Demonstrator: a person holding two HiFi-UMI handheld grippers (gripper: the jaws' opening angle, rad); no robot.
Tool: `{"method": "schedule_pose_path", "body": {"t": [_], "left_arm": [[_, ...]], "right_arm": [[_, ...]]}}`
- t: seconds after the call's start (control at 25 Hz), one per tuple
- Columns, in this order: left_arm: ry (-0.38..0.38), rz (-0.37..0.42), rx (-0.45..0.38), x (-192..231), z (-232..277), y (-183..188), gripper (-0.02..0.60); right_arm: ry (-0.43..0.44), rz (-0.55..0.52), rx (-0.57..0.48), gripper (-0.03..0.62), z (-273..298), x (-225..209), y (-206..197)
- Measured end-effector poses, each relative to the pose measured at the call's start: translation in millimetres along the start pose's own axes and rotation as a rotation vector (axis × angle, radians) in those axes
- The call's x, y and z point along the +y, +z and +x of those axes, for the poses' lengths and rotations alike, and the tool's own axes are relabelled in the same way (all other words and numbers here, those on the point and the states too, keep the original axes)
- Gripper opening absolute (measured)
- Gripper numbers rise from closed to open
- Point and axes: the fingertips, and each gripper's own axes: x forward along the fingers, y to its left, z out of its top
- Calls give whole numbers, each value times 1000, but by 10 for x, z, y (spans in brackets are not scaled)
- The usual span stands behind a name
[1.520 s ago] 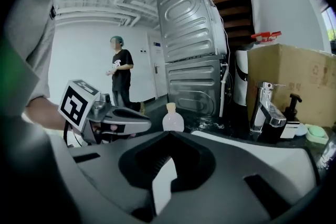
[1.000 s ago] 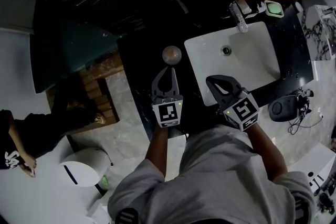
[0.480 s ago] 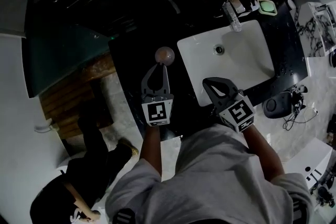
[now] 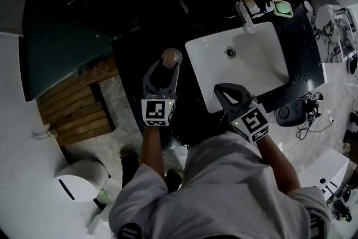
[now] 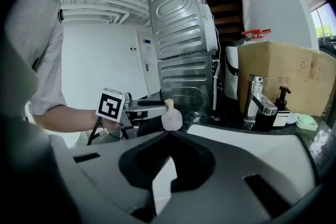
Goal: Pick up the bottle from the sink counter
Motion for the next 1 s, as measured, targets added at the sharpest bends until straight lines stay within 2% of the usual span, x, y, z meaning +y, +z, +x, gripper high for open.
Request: {"method": "schedule_pose_path", "body": {"t": [0.08, 0.28, 0.44, 1.0], "left_arm": [[-7, -22, 2, 33, 48, -11, 189], [-64, 10, 56, 17, 154, -90, 224], [-63, 29, 69, 58, 209, -130, 244], [-75, 81, 72, -17, 427, -69, 250]], "right_arm": [[2, -5, 0, 8, -1, 0, 4], [1, 23, -2, 8, -16, -42, 3], [-9, 37, 5, 8, -46, -92, -37], [-55, 54, -7, 8, -153, -186, -54]]}}
